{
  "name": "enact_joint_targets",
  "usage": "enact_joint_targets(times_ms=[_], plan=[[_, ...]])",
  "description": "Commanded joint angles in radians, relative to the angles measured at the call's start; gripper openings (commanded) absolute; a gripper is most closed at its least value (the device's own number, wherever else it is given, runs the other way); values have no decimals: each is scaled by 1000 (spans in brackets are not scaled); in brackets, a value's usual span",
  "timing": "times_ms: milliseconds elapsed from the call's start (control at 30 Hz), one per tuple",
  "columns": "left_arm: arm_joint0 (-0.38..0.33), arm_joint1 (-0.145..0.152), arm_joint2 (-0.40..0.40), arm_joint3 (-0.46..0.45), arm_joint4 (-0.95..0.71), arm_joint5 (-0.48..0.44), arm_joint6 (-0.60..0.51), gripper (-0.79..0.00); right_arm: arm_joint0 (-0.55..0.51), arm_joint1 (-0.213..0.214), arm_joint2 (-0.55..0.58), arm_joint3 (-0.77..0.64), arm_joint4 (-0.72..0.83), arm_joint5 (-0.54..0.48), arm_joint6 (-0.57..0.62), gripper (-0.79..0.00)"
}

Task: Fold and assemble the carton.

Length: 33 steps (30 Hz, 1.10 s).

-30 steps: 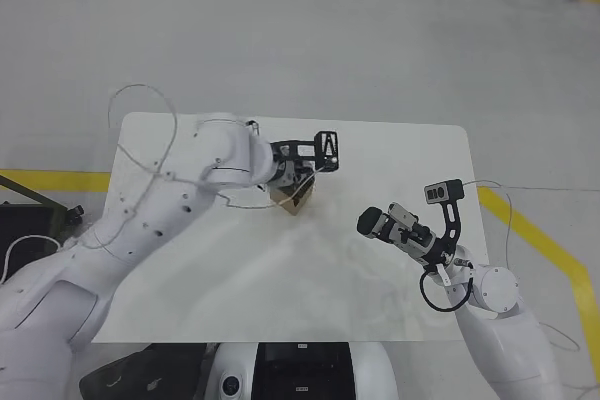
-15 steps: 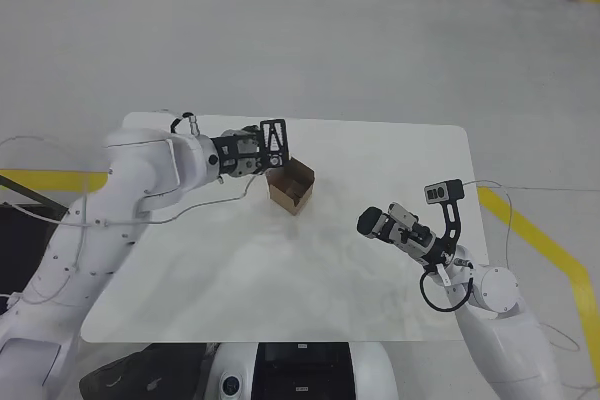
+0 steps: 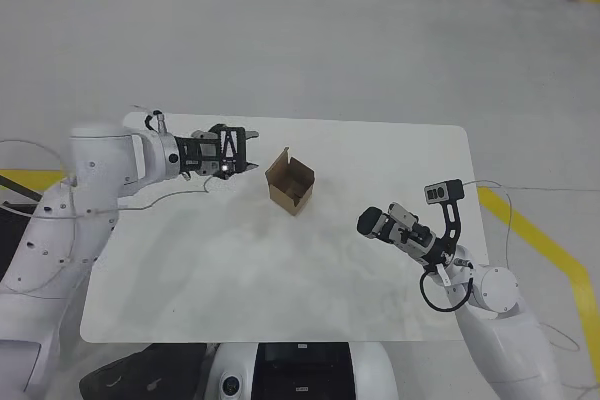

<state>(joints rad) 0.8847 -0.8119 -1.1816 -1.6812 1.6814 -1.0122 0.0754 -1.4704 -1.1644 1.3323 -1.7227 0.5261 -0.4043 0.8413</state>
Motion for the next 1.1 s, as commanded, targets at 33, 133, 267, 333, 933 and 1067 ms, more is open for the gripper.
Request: enact_joint_targets(times_ms=[33,133,267,333,933,1067], plan=[[-20,23,17,32,49,0,113,0,0,0,0,0,0,0,0,0],[-44,45,31,71,82,0,206,0,0,0,0,0,0,0,0,0],[-75,66,64,119,105,0,300,0,0,0,0,0,0,0,0,0],[-88,75,90,134,107,0,340,0,0,0,0,0,0,0,0,0],[-91,76,94,136,108,0,346,0,0,0,0,0,0,0,0,0],[-91,76,94,136,108,0,346,0,13,-1,-10,-4,-37,-7,-15,0]])
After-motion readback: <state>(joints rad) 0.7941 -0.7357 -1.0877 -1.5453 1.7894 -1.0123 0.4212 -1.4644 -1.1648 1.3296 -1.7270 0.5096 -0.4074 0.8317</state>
